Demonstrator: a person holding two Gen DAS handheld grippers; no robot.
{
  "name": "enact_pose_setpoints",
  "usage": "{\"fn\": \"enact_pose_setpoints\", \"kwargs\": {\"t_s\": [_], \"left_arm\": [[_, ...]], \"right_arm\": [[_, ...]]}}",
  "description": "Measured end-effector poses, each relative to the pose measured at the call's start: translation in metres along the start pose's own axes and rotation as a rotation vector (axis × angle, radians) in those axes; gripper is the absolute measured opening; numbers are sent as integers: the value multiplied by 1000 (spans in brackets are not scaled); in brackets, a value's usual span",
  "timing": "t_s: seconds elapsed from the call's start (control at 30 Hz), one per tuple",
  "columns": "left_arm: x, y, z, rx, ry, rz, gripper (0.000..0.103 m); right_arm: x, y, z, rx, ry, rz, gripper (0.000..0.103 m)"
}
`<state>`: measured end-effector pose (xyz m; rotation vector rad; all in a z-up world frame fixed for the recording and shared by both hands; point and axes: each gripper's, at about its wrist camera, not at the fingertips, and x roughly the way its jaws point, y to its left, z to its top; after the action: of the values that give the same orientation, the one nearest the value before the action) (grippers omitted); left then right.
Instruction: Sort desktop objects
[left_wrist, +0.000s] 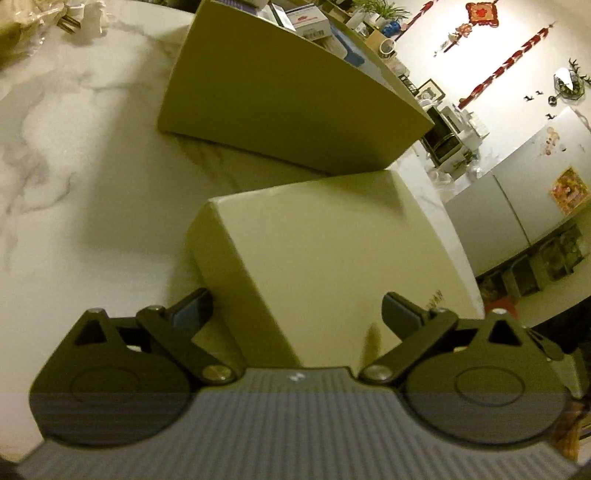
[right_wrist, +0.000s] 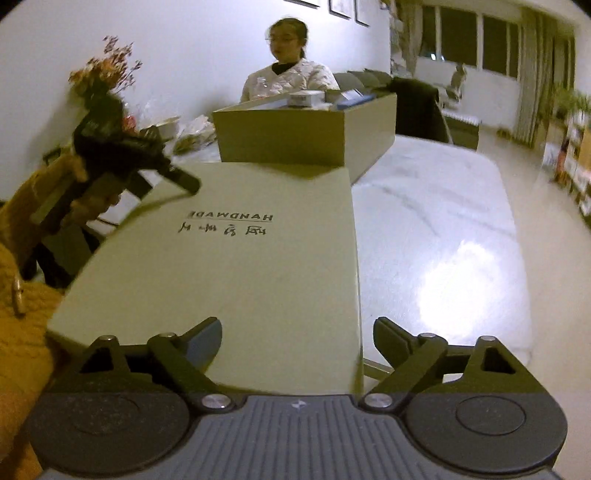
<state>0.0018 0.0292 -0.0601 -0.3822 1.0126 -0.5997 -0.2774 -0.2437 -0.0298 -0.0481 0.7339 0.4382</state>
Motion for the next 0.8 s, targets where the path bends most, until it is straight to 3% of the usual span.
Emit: {"fn": "enact_pose_setpoints", "kwargs": {"t_s": [0.37, 0.53, 0.8], "left_arm": [[-19, 0, -34, 34, 47, -70, 100], [-19, -1, -43, 76, 78, -108, 94], [-18, -8, -52, 131, 63, -106, 92]], "right_arm": [[6, -9, -4, 135, -22, 71, 87], [7, -14, -12, 180, -39, 101, 87], [12, -46, -36, 420, -71, 181, 85]]}}
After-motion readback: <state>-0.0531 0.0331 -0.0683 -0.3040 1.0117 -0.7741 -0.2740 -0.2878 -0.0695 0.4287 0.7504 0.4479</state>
